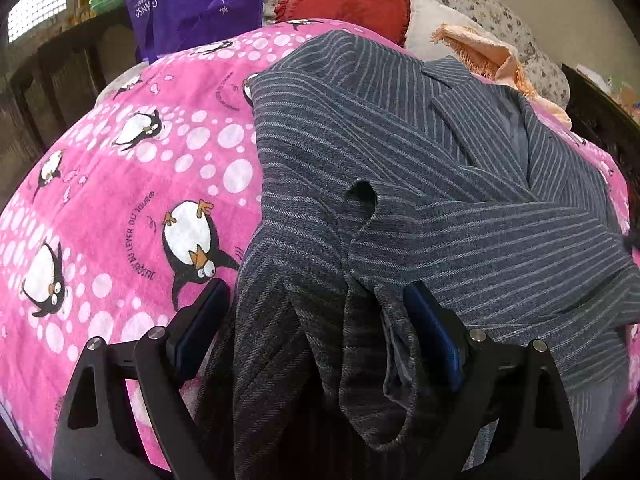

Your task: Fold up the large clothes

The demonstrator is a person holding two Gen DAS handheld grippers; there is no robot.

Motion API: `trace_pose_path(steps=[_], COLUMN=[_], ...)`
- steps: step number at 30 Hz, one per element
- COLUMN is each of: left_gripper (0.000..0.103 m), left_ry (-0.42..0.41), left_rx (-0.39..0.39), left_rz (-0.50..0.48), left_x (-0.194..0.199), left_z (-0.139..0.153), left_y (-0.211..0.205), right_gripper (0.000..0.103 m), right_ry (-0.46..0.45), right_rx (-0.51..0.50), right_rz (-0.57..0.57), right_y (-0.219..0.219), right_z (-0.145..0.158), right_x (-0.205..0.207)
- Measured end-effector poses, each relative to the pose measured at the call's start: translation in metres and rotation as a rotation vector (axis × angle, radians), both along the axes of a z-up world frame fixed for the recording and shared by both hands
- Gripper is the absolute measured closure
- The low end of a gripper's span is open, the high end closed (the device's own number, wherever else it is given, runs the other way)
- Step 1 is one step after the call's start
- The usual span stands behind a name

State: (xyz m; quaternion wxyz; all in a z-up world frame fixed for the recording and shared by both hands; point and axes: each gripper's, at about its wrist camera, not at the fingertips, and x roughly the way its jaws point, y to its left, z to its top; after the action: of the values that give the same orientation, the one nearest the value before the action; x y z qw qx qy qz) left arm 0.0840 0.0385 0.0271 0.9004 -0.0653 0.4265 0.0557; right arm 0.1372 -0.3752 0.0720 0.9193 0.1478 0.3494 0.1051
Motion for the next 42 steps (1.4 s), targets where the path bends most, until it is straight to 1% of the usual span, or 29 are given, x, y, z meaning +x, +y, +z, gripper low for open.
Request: trace_pose_path(steps=[3, 4, 5, 6, 7, 8, 9, 10, 11, 12, 14, 15, 16, 17, 18, 19, 20, 21, 22, 24, 27, 30, 32, 35, 37, 38, 39, 40, 42], left_gripper=[0.012, 0.012, 0.012, 0.012, 0.012, 0.012, 0.012, 0.012, 0.012, 0.012, 0.013, 0.013, 0.013, 0.013, 0.013, 0.013, 0.013, 0.013, 0.013, 0.013, 0.013, 0.013, 0.013, 0.013, 0.013, 0.012, 0.011, 0.010, 0.004], left_ry=[0.001, 0.001, 0.001, 0.000, -0.001, -0.002, -0.004, -0.005, -0.006, -0.004, -0.033, -0.083, -0.143, -0.170, -0.181, -0.147, -0.042, 0.026, 0.005, 0.003, -0.028, -0.050, -0.036, 0.023, 0.071, 0.072, 0.076, 0.077, 0.081], left_rx=[0.005, 0.005, 0.005, 0.006, 0.007, 0.007, 0.000, -0.004, -0.007, 0.004, 0.066, 0.102, 0.132, 0.141, 0.148, 0.155, 0.175, 0.179, 0.133, 0.106, 0.103, 0.073, 0.054, 0.051, 0.030, 0.006, -0.004, -0.006, -0.001], left_rz=[0.004, 0.004, 0.005, 0.006, 0.005, 0.006, 0.006, 0.006, 0.007, 0.012, 0.034, 0.047, 0.043, 0.025, -0.024, -0.062, -0.106, -0.125, -0.122, -0.078, -0.036, -0.047, -0.075, -0.102, -0.090, -0.085, -0.085, -0.088, -0.103], left_x=[0.001, 0.001, 0.000, 0.000, -0.001, -0.001, -0.002, -0.002, -0.003, -0.005, -0.017, -0.028, -0.040, -0.045, -0.047, -0.043, -0.032, -0.026, -0.028, -0.033, -0.052, -0.083, -0.100, -0.109, -0.102, -0.100, -0.098, -0.098, -0.097], left_z=[-0.001, -0.001, -0.001, -0.001, -0.002, -0.004, -0.004, -0.004, -0.003, -0.001, 0.014, 0.025, 0.035, 0.040, 0.039, 0.033, 0.015, 0.003, 0.005, 0.013, 0.026, 0.031, 0.027, 0.006, -0.002, -0.003, -0.004, -0.005, -0.007], left_y=[0.003, 0.003, 0.002, 0.002, 0.000, 0.001, 0.002, 0.002, 0.003, 0.003, 0.003, 0.000, -0.006, -0.011, -0.020, -0.026, -0.034, -0.035, -0.028, -0.013, 0.008, 0.022, 0.026, 0.024, 0.025, 0.028, 0.029, 0.030, 0.026], right_gripper=[0.093, 0.090, 0.089, 0.089, 0.089, 0.089, 0.089, 0.089, 0.089, 0.088, 0.087, 0.083, 0.070, 0.060, 0.045, 0.044, 0.044, 0.044, 0.044, 0.044, 0.044, 0.044, 0.044, 0.044, 0.042, 0.041, 0.040, 0.040, 0.039], right_ry=[-0.065, -0.045, 0.004, 0.075, 0.184, 0.152, 0.143, 0.171, 0.197, 0.190, 0.097, 0.056, 0.035, 0.036, 0.080, 0.167, 0.232, 0.190, 0.161, 0.169, 0.071, 0.046, 0.059, 0.104, 0.166, 0.150, 0.123, 0.130, 0.129], right_rx=[0.072, 0.058, 0.017, -0.023, -0.049, -0.018, 0.007, 0.011, 0.000, -0.033, -0.035, -0.019, -0.022, -0.041, -0.088, -0.147, -0.194, -0.222, -0.257, -0.276, -0.229, -0.174, -0.142, -0.165, -0.196, -0.181, -0.154, -0.127, -0.127], right_rz=[0.105, 0.137, 0.165, 0.192, 0.218, 0.196, 0.174, 0.167, 0.158, 0.134, 0.123, 0.136, 0.144, 0.148, 0.157, 0.169, 0.179, 0.171, 0.164, 0.156, 0.165, 0.171, 0.167, 0.185, 0.181, 0.177, 0.170, 0.172, 0.172], right_y=[0.024, 0.034, 0.045, 0.053, 0.060, 0.057, 0.055, 0.055, 0.056, 0.059, 0.065, 0.068, 0.075, 0.081, 0.092, 0.104, 0.109, 0.111, 0.115, 0.119, 0.113, 0.104, 0.102, 0.105, 0.109, 0.109, 0.105, 0.102, 0.100], right_z=[0.016, 0.011, -0.002, -0.019, -0.045, -0.050, -0.047, -0.046, -0.042, -0.031, -0.006, 0.002, 0.005, 0.001, -0.012, -0.036, -0.055, -0.055, -0.048, -0.034, -0.005, 0.003, -0.006, -0.027, -0.059, -0.067, -0.066, -0.068, -0.067], right_x=[-0.019, -0.023, -0.023, -0.023, -0.020, -0.022, -0.025, -0.023, -0.021, -0.025, -0.041, -0.053, -0.058, -0.058, -0.055, -0.047, -0.045, -0.051, -0.057, -0.068, -0.107, -0.143, -0.163, -0.170, -0.168, -0.169, -0.173, -0.171, -0.174])
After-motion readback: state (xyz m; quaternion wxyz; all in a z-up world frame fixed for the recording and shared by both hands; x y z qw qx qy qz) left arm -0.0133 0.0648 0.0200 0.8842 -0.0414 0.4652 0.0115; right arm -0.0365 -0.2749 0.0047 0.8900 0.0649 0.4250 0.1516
